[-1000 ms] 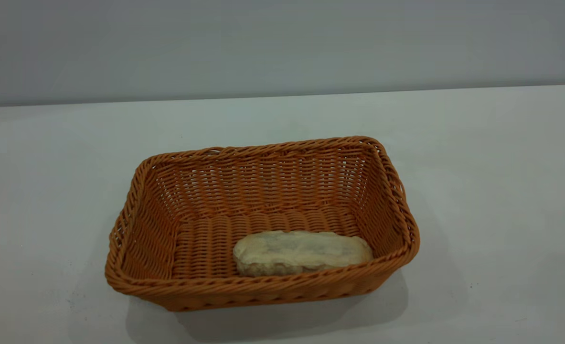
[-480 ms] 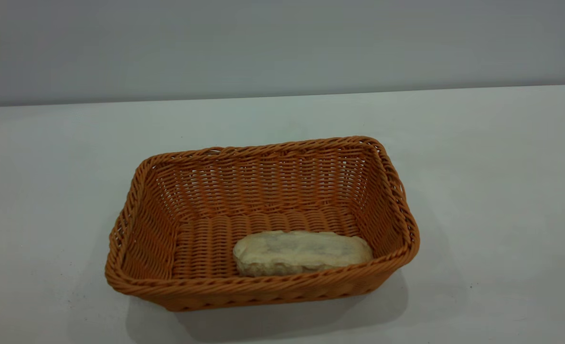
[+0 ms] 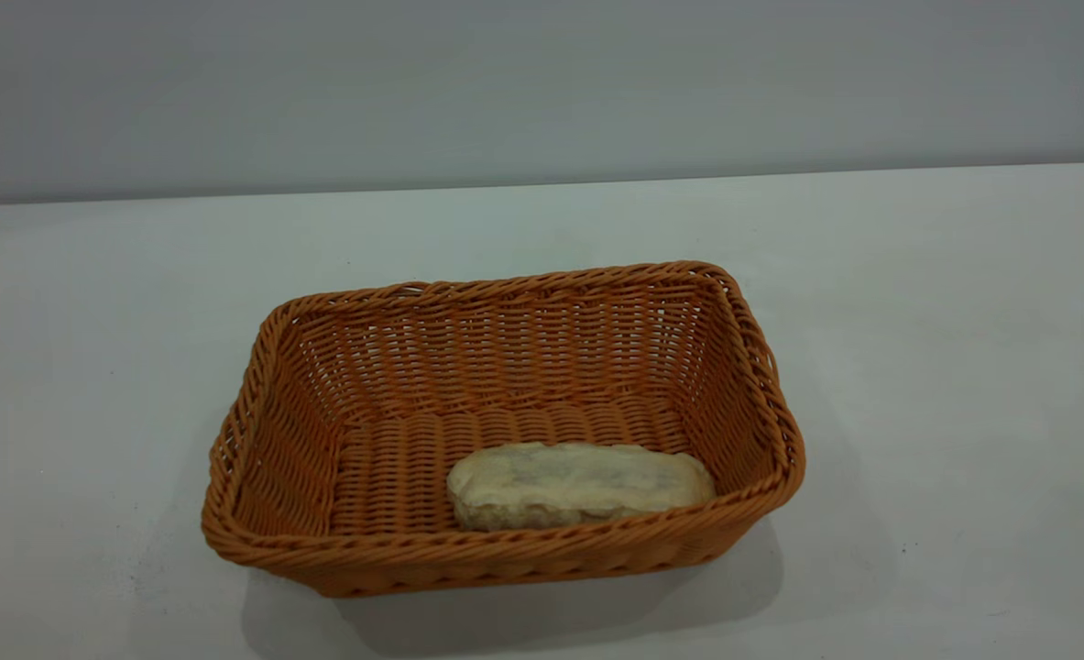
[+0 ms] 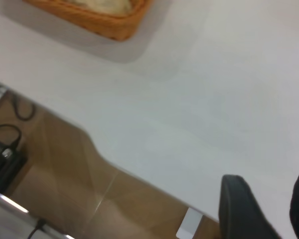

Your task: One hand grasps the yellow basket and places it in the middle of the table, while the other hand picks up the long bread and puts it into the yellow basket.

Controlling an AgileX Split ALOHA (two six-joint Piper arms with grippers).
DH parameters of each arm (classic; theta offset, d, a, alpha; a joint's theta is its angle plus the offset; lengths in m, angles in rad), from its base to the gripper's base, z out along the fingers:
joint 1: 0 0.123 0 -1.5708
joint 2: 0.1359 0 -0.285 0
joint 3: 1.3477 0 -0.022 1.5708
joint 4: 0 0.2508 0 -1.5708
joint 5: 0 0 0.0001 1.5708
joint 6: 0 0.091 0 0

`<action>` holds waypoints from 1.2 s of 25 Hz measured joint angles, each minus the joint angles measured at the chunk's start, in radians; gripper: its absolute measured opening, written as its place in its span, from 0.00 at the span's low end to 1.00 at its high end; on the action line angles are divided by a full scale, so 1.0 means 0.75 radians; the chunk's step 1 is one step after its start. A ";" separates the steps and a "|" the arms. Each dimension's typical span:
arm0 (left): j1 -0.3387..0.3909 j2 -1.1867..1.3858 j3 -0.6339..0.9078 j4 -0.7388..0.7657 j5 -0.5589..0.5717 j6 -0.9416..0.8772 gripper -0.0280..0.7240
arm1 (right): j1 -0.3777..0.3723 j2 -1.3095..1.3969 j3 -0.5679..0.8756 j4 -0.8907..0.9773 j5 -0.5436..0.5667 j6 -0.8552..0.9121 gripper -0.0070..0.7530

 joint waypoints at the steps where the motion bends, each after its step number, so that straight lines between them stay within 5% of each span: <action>1: 0.000 0.000 0.000 0.000 -0.001 0.000 0.78 | 0.000 0.000 0.000 -0.008 0.000 0.014 0.39; 30: 0.000 0.000 0.001 0.000 -0.001 0.000 0.78 | 0.000 0.000 0.002 0.010 -0.072 0.053 0.39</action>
